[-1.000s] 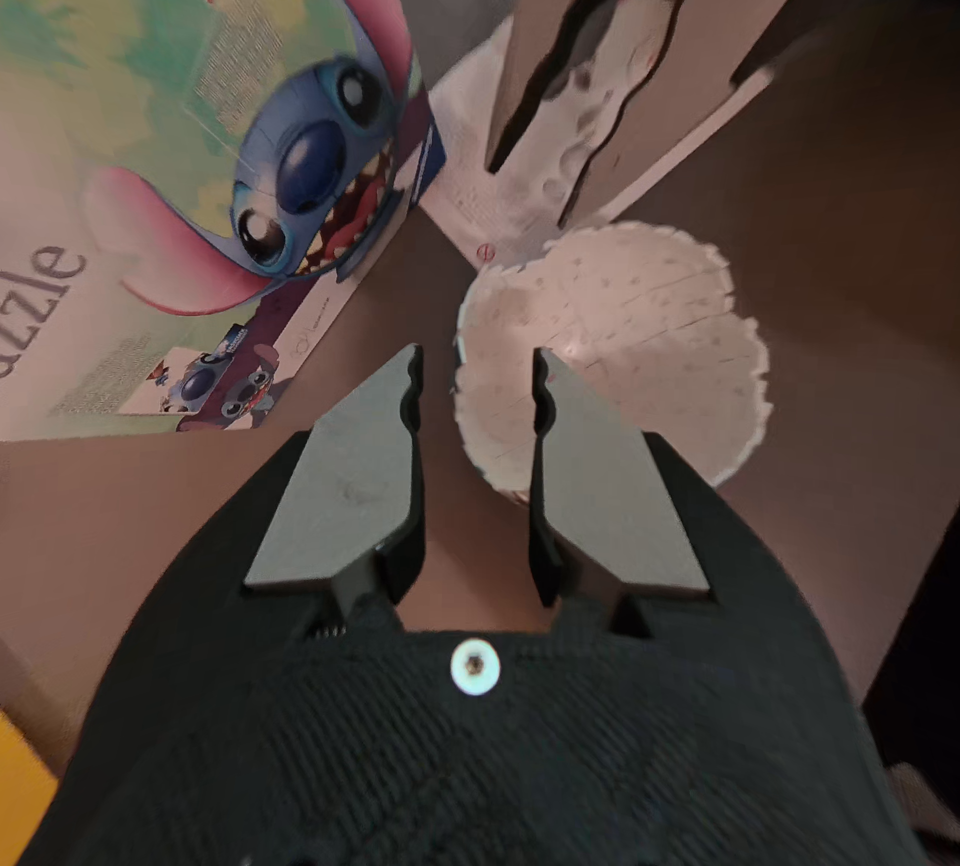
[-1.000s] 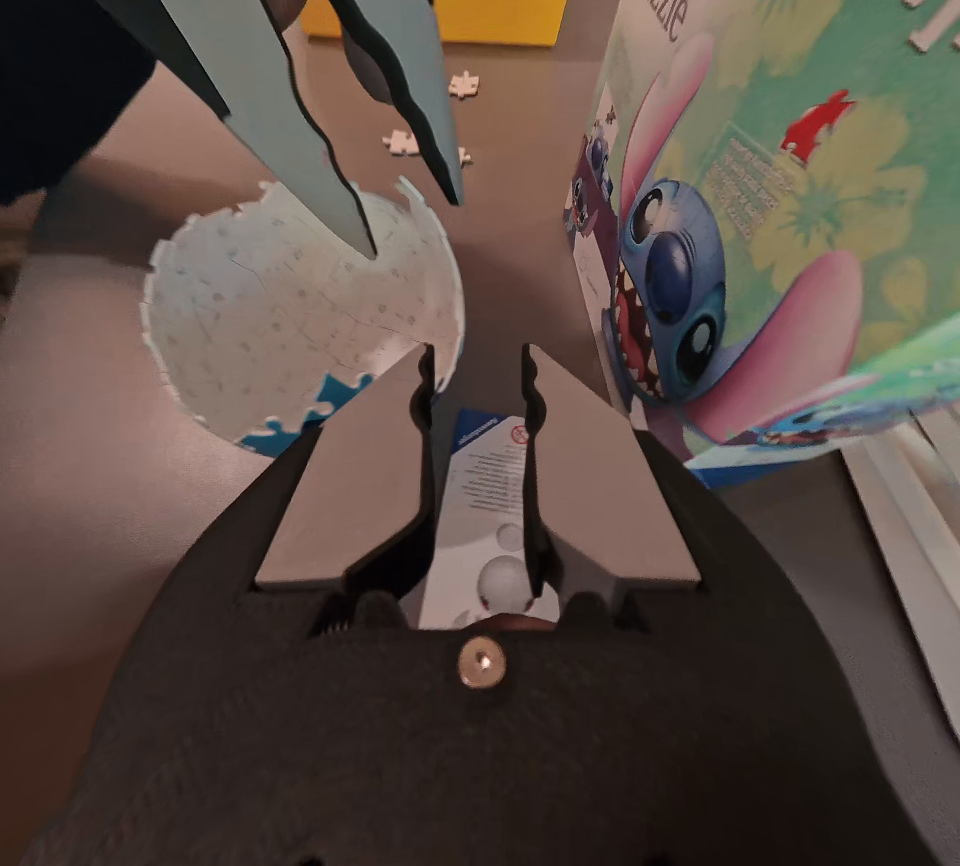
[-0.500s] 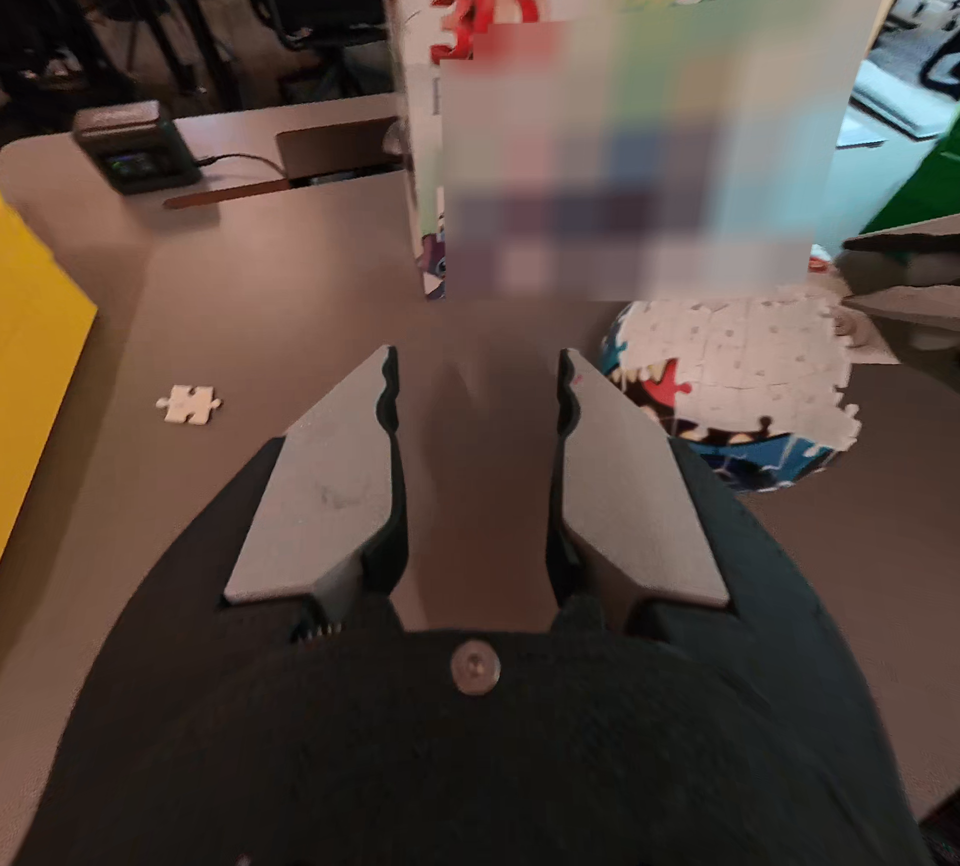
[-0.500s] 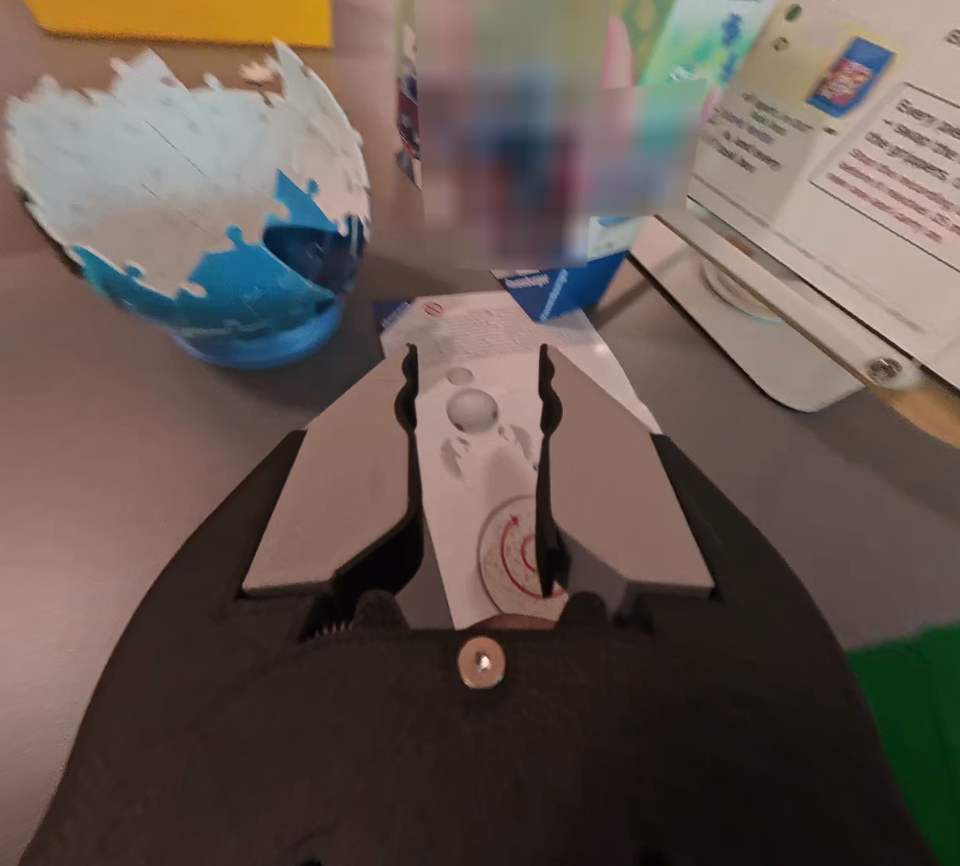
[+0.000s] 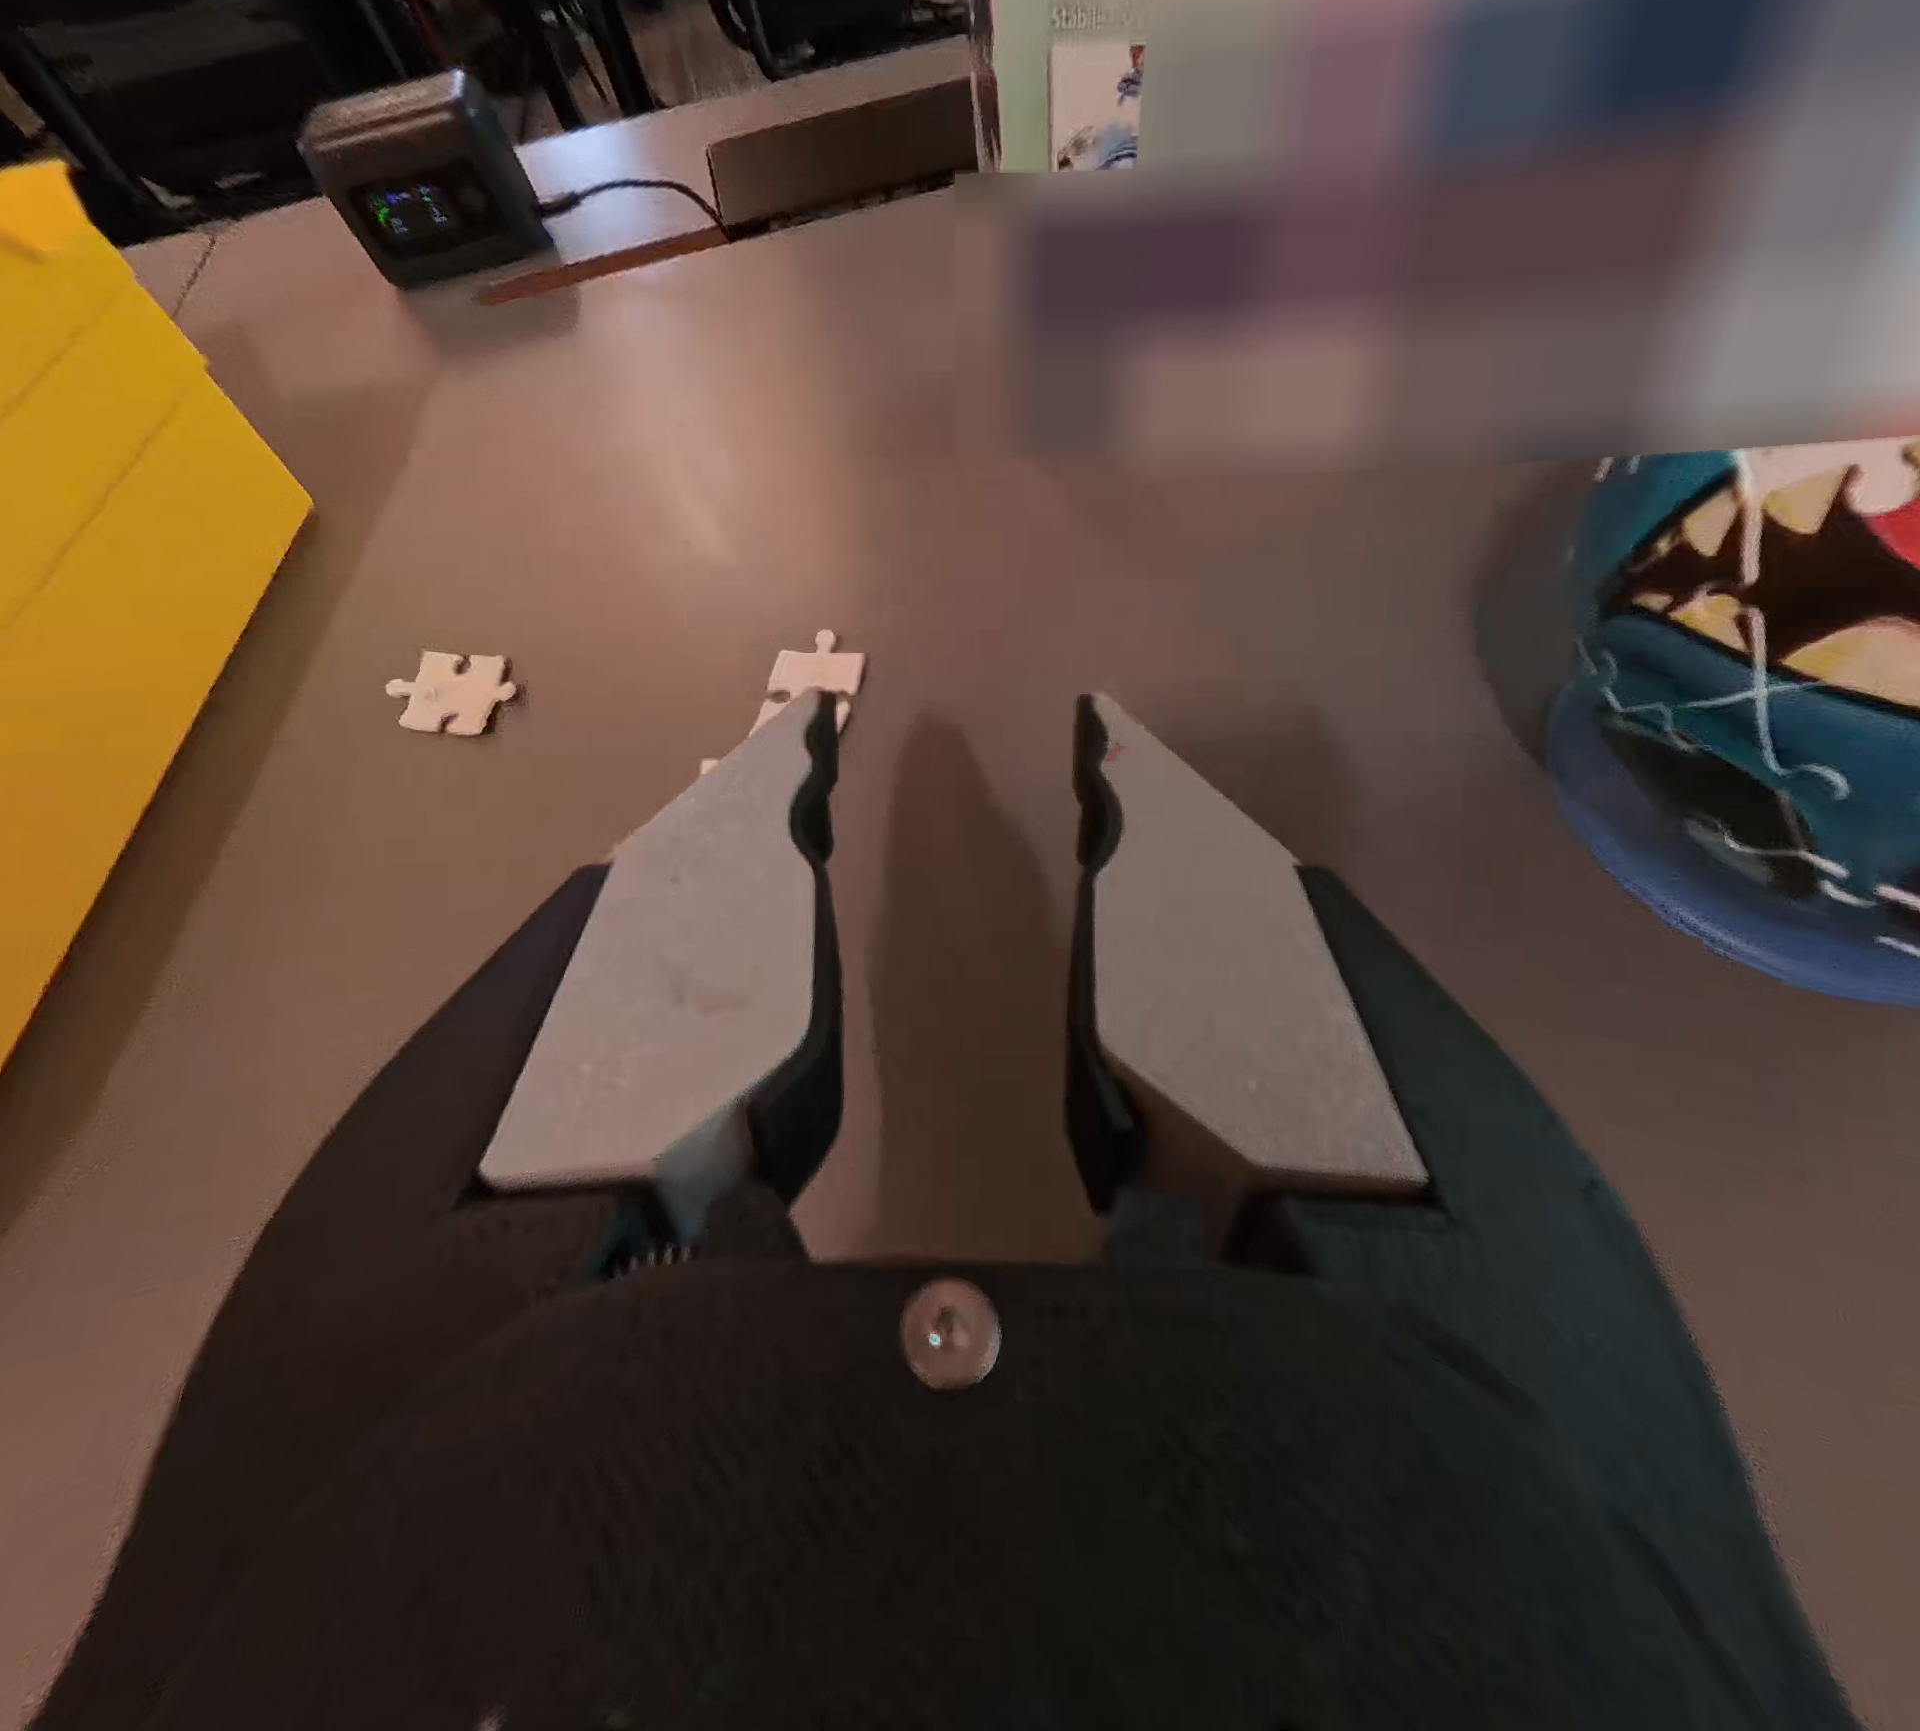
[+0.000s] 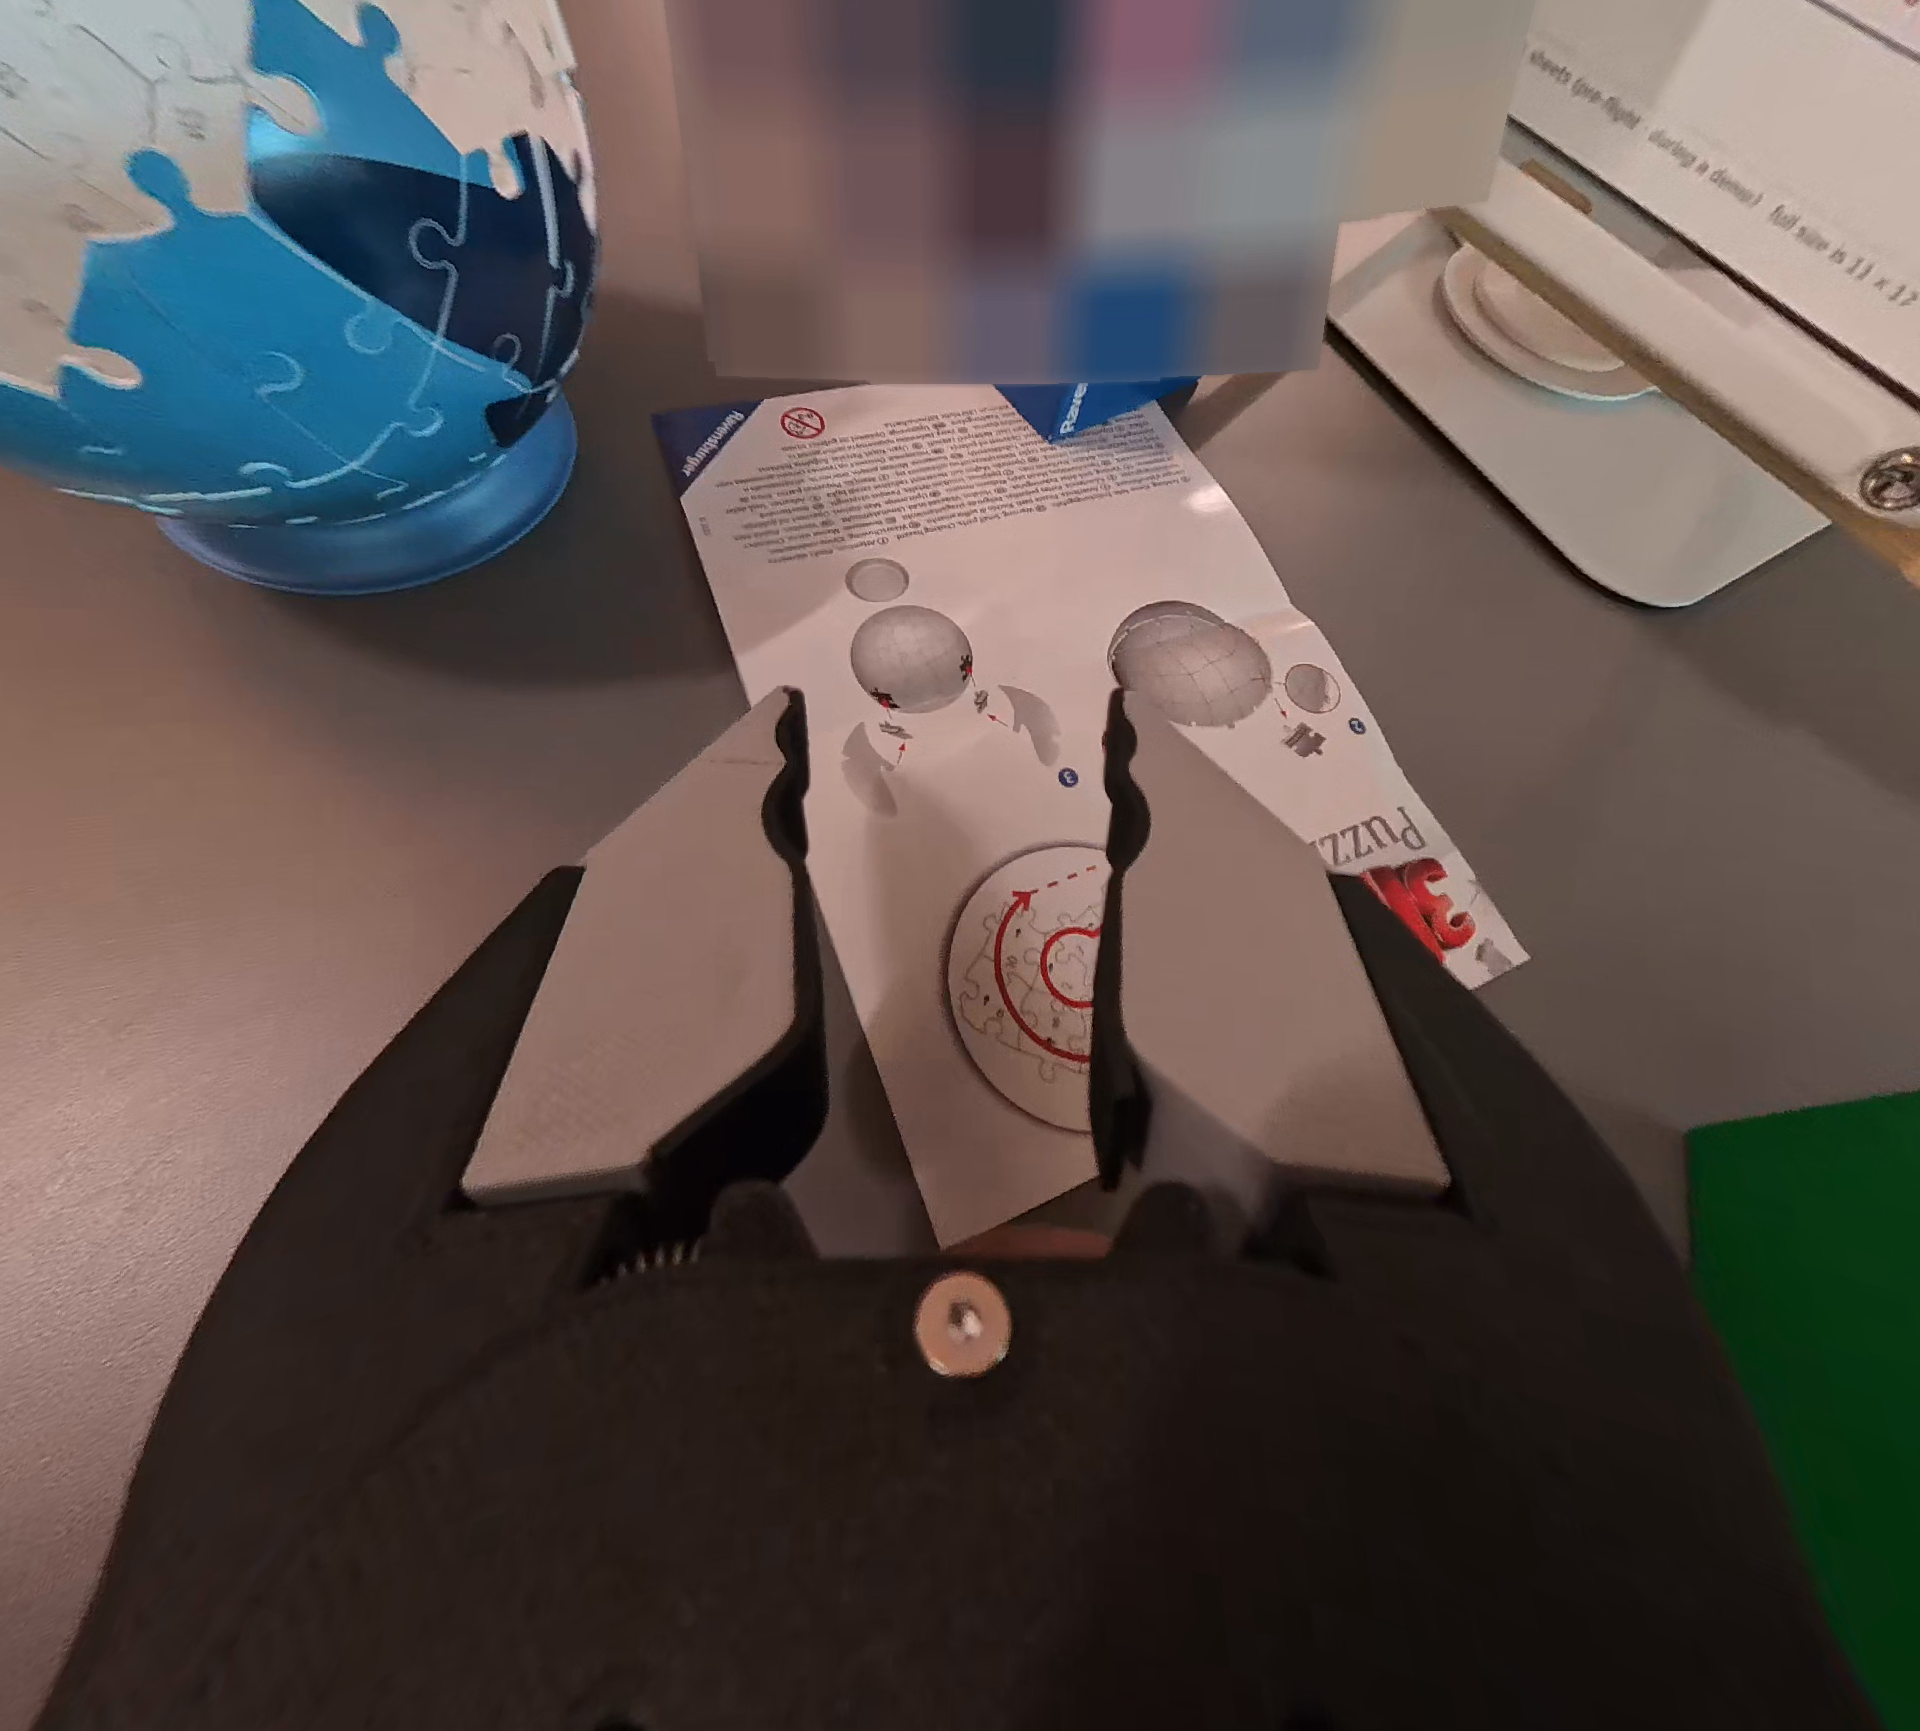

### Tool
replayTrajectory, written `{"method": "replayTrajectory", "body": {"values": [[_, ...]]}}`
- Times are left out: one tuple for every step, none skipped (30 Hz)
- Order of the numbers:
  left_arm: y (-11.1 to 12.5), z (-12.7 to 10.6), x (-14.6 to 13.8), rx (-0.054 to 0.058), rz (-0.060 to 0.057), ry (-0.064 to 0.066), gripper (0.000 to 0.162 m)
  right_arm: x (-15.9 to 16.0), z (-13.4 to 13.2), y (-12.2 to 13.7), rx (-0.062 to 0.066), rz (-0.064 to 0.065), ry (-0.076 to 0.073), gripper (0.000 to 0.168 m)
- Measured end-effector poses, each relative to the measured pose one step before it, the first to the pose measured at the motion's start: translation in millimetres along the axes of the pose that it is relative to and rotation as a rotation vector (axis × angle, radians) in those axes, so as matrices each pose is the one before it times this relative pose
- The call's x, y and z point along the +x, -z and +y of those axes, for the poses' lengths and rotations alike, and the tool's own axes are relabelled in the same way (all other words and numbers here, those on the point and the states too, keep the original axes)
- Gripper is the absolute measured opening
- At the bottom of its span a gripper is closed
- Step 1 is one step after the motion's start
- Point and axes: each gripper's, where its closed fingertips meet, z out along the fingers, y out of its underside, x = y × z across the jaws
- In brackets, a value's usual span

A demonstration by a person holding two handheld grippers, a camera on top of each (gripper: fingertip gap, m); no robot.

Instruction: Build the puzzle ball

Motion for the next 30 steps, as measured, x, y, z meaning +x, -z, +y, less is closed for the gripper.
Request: {"method": "replayTrajectory", "body": {"values": [[-0.85,-2.84,-1.34,0.0191,0.0004,-0.0009,0.047,1.33,1.96,-1.67,-0.0146,0.0031,-0.005,0.055],[-0.2,-1.69,-1.36,0.0136,0.004,-0.0047,0.045,0.66,1.59,-1.75,-0.0126,-0.0026,-0.0052,0.055],[-0.67,0.65,-1.32,-0.0027,0.0059,0.0018,0.046,0.15,1.77,-1.89,-0.0144,-0.0072,-0.006,0.055],[-0.87,1.74,0.17,-0.0103,0.0148,0.0111,0.05,0.03,2.31,-2.06,-0.0178,-0.009,-0.0077,0.055],[-0.38,0.82,1.37,-0.0052,0.0198,0.0103,0.053,0.11,2.62,-2.3,-0.0212,-0.0086,-0.0098,0.056],[0.19,-0.01,0.73,0.0019,0.0105,0.0061,0.054,0.02,2.82,-2.22,-0.0228,-0.009,-0.0104,0.057],[0.81,-0.92,-0.41,0.0083,0.0004,0.0037,0.054,-0.03,2.69,-2.24,-0.0217,-0.0087,-0.0099,0.059],[0.94,-0.95,-0.57,0.009,-0.0005,0.0043,0.054,0.21,2.03,-1.73,-0.0171,-0.0049,-0.0077,0.059],[0.67,-0.63,-0.25,0.006,0.0028,0.0057,0.054,0.61,1.3,-0.94,-0.01,0.0015,-0.0045,0.059],[0.28,-0.04,-0.58,0.0022,0.0007,0.0069,0.054,0.82,0.14,-0.06,-0.0009,0.0064,-0.0002,0.06],[0.08,0.15,-0.73,-0.0005,-0.001,0.0058,0.054,0.43,-0.76,0.65,0.0064,0.008,0.0046,0.059],[-0.1,0.55,-0.69,-0.003,-0.0014,0.0044,0.055,0.44,-0.79,0.79,0.0074,0.0094,0.0065,0.058],[-0.45,0.76,-0.35,-0.0055,-0.0015,0.0029,0.055,0.42,-0.37,0.69,0.0041,0.0092,0.006,0.058],[-0.66,1.07,-0.58,-0.0083,-0.0038,0.0015,0.055,0.12,0.14,0.2,0.0,0.0049,0.005,0.058],[-0.79,1.43,-0.69,-0.0104,-0.0061,0.0003,0.055,-0.22,0.51,-0.16,-0.0027,0.0013,0.0036,0.058],[-0.77,1.28,-0.49,-0.0102,-0.0062,-0.001,0.055,0.17,0.46,-0.03,-0.003,0.0017,0.001,0.058],[-0.62,1.0,-0.48,-0.0072,-0.0063,-0.0024,0.055,0.11,0.14,-0.07,-0.0006,0.0007,-0.0008,0.059],[-0.17,0.39,-0.15,-0.0029,-0.0054,-0.004,0.056,-0.2,-0.23,0.18,0.002,-0.0031,-0.0013,0.059],[0.19,-0.26,-0.27,0.0017,-0.0056,-0.0041,0.055,-0.31,-0.33,0.26,0.0028,-0.005,-0.002,0.059],[0.13,-0.2,-0.36,0.002,-0.0048,-0.0028,0.055,-0.32,-0.33,0.23,0.0025,-0.0052,-0.003,0.059],[-0.06,0.17,-0.31,-0.001,-0.0028,-0.0003,0.054,-0.28,-0.26,0.26,0.0023,-0.0059,-0.0029,0.059],[-0.3,0.3,-0.6,-0.0027,-0.0026,0.0026,0.054,-0.57,-0.13,0.1,0.0016,-0.0062,-0.0015,0.059],[-0.31,0.31,-0.16,-0.0027,0.0019,0.0039,0.054,-0.47,-0.05,0.11,0.0004,-0.005,0.0004,0.059],[-0.32,0.46,-0.18,-0.0031,0.002,0.0048,0.053,-0.21,0.1,0.15,0.0001,-0.0017,0.0021,0.059],[-0.22,0.34,-0.7,-0.0026,-0.0015,0.0044,0.053,-0.09,-0.01,0.17,0.0008,0.0016,0.0035,0.059],[-0.17,0.1,-0.44,-0.0014,-0.0015,0.0025,0.053,-0.05,-0.14,0.07,0.0011,0.0028,0.0045,0.058],[-0.02,0.13,-0.08,-0.0003,-0.0007,0.0003,0.053,-0.17,-0.05,0.12,0.0004,0.0017,0.0047,0.058],[0.05,-0.05,0.07,0.0006,-0.0007,-0.0018,0.052,-0.25,0.09,0.05,-0.0002,0.001,0.004,0.058],[0.13,-0.23,0.13,0.0013,-0.0011,-0.0029,0.052,-0.09,0.01,-0.05,0.0002,0.0007,0.0026,0.058],[0.04,-0.1,0.3,0.0008,0.0,-0.0028,0.052,-0.02,-0.12,0.08,0.0005,0.0001,0.0006,0.058]]}}
